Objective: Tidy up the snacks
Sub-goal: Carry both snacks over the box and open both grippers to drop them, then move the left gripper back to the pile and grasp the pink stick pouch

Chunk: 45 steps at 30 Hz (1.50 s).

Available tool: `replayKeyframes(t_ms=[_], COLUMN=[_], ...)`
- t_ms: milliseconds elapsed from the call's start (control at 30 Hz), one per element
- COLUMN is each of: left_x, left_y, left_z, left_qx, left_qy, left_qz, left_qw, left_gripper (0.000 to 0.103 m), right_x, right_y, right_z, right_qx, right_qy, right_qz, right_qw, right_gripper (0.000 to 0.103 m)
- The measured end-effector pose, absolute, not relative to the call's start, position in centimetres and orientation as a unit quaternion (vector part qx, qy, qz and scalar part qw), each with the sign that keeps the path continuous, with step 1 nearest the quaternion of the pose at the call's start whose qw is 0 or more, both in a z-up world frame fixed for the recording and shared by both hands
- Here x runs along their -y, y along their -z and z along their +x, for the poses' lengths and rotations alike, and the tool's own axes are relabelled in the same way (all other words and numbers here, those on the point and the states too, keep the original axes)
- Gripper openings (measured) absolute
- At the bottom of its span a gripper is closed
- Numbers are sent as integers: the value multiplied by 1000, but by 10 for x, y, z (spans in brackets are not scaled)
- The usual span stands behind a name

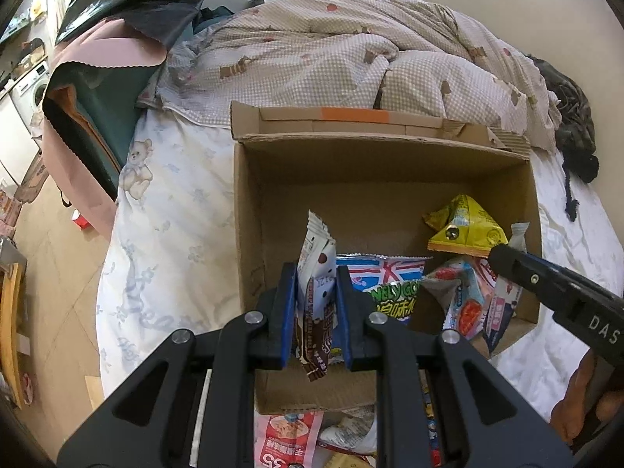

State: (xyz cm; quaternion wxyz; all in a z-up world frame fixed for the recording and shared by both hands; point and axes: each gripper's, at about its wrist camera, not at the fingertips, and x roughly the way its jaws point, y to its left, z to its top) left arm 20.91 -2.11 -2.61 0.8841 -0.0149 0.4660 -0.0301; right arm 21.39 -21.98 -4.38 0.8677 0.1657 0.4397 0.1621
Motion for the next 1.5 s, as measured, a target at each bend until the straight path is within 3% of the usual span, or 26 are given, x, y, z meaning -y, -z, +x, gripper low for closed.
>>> replayKeyframes(t_ms=[600,700,767,800,833,867,1500], left_x=[25,24,23,22,21,20,10], left_y=[16,16,13,11,9,8,1], left_z=[201,200,198,197,196,196,184], left_qx=[-447,-446,-436,-431,-427,-425,-414], left_qy=[34,38,32,32,35,38,27], left_qz=[-6,-12,-15,-18,-23,-28,-37], left_qw=[894,894,899,902,903,904,909], left_gripper=[18,36,61,66,73,75,75], right_x=[231,233,235,236,237,239,234], right_y=[41,38,37,37,36,35,25], right_z=[216,215,215,215,214,213,201], right_qx=[-425,-420,-417,-415,-410,-403,-401], right_qy=[-151,-151,-152,-152,-150,-148,-154], right_qz=[193,197,199,202,209,216,202], right_qw=[871,873,874,874,875,877,880], right_gripper=[23,25,42,65,77,79,81])
